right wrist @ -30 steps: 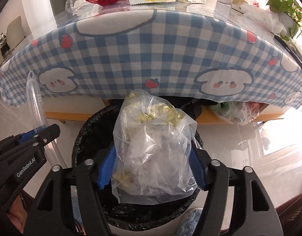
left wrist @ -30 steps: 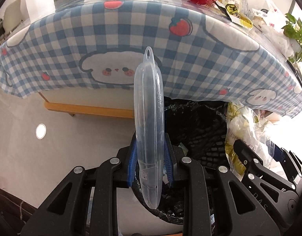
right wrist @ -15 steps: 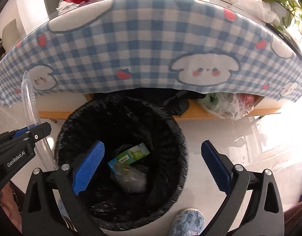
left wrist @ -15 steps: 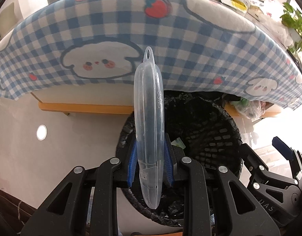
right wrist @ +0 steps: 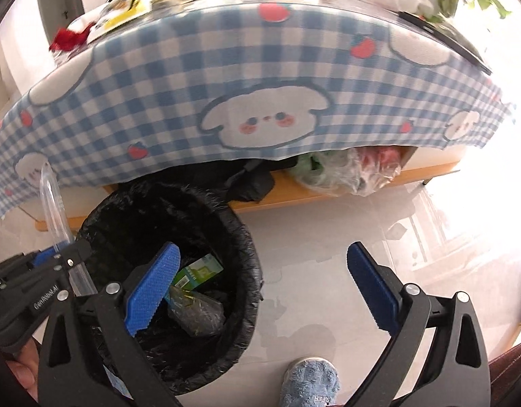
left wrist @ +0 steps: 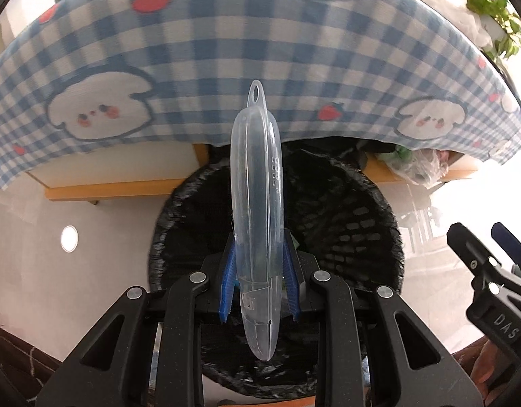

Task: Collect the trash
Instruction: 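Open the right gripper to drop the bag while the left opens to drop the tube, then move both grippers back over the table toward the pill bottle and medicine box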

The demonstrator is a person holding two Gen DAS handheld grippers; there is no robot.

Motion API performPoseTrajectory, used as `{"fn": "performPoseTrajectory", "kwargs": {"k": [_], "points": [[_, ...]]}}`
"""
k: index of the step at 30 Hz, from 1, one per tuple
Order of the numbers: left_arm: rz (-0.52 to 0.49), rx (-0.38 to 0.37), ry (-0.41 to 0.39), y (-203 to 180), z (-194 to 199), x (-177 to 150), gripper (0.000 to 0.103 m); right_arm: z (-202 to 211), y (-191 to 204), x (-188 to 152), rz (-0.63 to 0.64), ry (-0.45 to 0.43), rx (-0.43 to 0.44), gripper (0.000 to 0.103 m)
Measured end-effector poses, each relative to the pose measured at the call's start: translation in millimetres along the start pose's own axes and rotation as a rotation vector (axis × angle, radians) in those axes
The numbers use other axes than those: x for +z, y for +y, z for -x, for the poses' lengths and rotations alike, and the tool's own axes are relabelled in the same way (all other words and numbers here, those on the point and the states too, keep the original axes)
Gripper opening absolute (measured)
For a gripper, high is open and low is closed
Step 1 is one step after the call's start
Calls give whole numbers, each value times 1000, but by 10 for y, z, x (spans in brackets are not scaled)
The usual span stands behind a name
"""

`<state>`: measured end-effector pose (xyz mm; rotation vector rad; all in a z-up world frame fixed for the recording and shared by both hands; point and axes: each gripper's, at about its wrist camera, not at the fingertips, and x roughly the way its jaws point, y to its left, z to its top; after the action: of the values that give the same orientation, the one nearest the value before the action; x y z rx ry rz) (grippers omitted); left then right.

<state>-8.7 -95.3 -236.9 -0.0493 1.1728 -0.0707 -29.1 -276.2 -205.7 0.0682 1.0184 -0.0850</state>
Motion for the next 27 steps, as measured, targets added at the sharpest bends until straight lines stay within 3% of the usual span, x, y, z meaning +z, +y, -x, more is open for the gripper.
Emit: {"fn": "performPoseTrajectory", "kwargs": {"k": [3, 5, 8, 15, 17, 20, 27], "points": [[-11, 5, -1, -80, -32, -2, 29, 20, -62, 3, -14, -7, -6, 95], [-20, 8, -6, -82, -10, -6, 47, 41, -98, 10, -22, -13, -9, 95], [-25, 27, -30, -71, 65, 0, 63, 74, -100, 21, -25, -19, -17, 95], [5, 36, -89, 110, 350, 75, 85, 259, -65, 138, -25, -47, -3, 95], [10, 43, -113, 153, 460, 106, 96, 323, -67, 192, -29, -57, 2, 95], [11, 60, -151, 185, 605, 145, 97, 431, -69, 283, -30, -82, 15, 95], [52, 38, -157, 335, 874, 269, 97, 646, -21, 541, -22, -116, 32, 95]]}}
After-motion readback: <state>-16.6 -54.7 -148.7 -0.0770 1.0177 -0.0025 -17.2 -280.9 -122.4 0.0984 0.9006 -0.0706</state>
